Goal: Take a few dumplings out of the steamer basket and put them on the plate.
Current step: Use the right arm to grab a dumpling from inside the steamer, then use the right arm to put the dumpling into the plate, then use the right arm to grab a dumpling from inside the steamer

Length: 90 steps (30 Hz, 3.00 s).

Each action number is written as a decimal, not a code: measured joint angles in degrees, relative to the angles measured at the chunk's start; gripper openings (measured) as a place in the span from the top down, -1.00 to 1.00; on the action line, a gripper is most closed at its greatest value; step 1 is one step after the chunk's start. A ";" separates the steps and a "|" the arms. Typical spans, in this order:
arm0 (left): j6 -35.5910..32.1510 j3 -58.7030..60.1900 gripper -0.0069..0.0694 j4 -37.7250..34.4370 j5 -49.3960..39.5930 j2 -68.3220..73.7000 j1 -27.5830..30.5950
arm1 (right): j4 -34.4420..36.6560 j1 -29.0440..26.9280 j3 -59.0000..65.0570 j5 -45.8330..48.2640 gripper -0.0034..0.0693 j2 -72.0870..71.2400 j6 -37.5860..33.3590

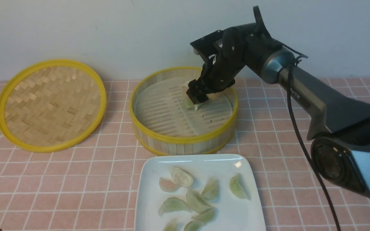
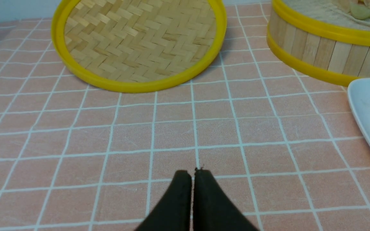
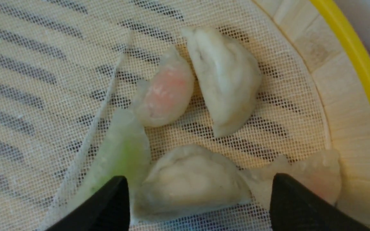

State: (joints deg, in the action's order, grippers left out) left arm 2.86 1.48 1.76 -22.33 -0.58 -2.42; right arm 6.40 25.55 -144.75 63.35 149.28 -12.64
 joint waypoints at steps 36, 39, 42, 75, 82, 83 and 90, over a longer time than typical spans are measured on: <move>0.00 0.00 0.83 -0.05 0.00 0.00 0.00 | 4.86 -0.18 8.21 8.35 -0.22 -17.22 4.25; 0.00 0.00 0.83 -0.05 0.00 0.00 0.00 | 6.17 0.47 23.83 8.27 -0.22 -26.91 3.84; 0.00 0.00 0.83 -0.05 0.00 0.00 0.00 | 8.12 1.95 39.88 8.21 -0.22 -34.87 2.69; 0.00 0.00 0.83 -0.04 0.00 0.00 0.00 | 3.61 5.87 40.71 4.43 -0.55 -34.64 2.81; 0.00 0.00 0.83 -0.04 0.00 0.00 0.00 | 2.76 3.86 22.14 2.89 -0.55 -22.85 -0.36; 0.00 0.00 0.83 -0.04 0.00 0.00 0.00 | 2.76 3.86 22.14 3.07 -0.55 -22.31 -0.36; 0.00 0.00 0.83 -0.04 0.00 0.00 0.00 | 4.42 0.56 -4.28 8.08 -0.55 -3.62 -0.90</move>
State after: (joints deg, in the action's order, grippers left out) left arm 2.86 1.48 1.71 -22.33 -0.58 -2.42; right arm 10.82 26.11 -149.03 71.43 145.66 -13.55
